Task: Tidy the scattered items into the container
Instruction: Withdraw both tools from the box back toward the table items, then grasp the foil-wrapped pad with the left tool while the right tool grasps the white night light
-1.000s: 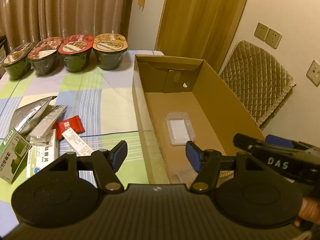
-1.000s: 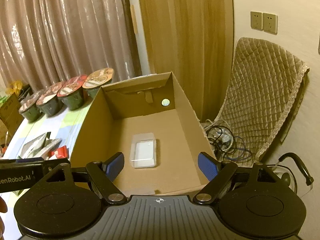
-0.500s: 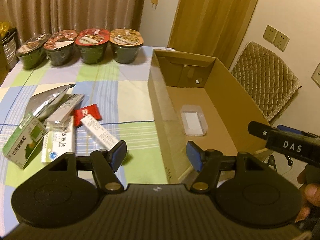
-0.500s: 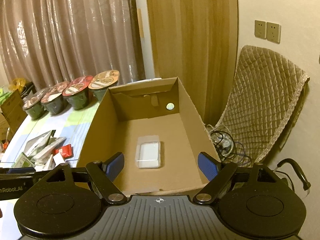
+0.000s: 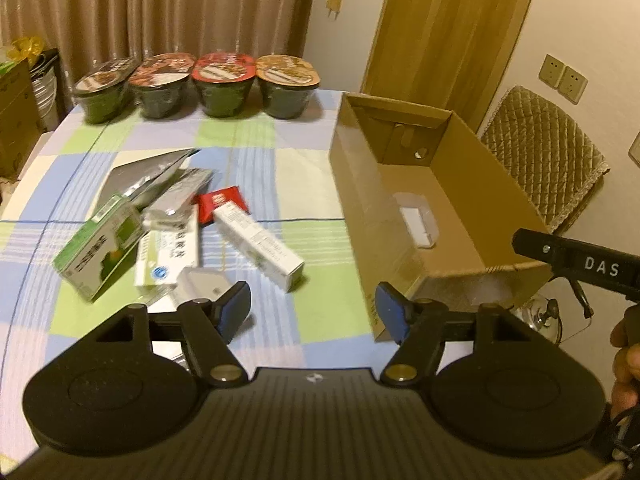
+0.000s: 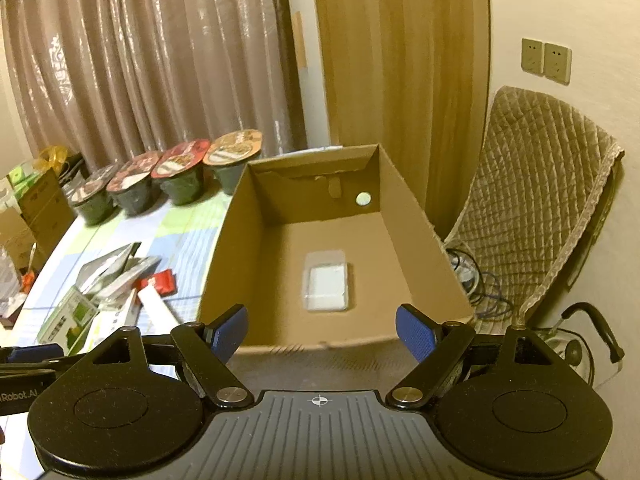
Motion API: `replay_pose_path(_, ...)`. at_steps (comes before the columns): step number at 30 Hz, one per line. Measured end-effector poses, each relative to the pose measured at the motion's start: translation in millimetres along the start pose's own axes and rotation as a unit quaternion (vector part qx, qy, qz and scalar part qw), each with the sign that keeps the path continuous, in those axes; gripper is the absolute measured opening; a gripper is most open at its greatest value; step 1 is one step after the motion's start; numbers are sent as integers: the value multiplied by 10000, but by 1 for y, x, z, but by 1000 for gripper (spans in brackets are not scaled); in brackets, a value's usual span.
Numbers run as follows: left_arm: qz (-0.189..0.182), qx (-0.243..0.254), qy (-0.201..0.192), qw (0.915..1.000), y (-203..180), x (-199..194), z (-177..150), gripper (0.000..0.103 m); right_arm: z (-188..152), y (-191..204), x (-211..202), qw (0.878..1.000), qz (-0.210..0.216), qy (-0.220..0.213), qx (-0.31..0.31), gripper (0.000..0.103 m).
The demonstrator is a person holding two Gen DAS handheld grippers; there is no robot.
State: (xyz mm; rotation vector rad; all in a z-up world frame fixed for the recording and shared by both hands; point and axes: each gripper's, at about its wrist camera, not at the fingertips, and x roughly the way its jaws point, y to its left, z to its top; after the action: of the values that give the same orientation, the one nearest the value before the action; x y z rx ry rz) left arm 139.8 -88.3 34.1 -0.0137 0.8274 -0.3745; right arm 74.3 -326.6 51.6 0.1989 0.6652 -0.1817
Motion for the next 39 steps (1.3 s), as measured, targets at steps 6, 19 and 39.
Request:
replay_pose_path(6,200,-158,35,9997,25,-17,-18,67,-10,13,-8,9999,100,94,-52,86)
replay_pose_path(19,621,-495,87,9968,74,-55,-51,68,-29,64,-17,9974,539,254,-408,86)
replay_pose_path(39,619,506,315,9963,107,-9,-61,71,-41,135,19,9728,1719,441,-1488,86)
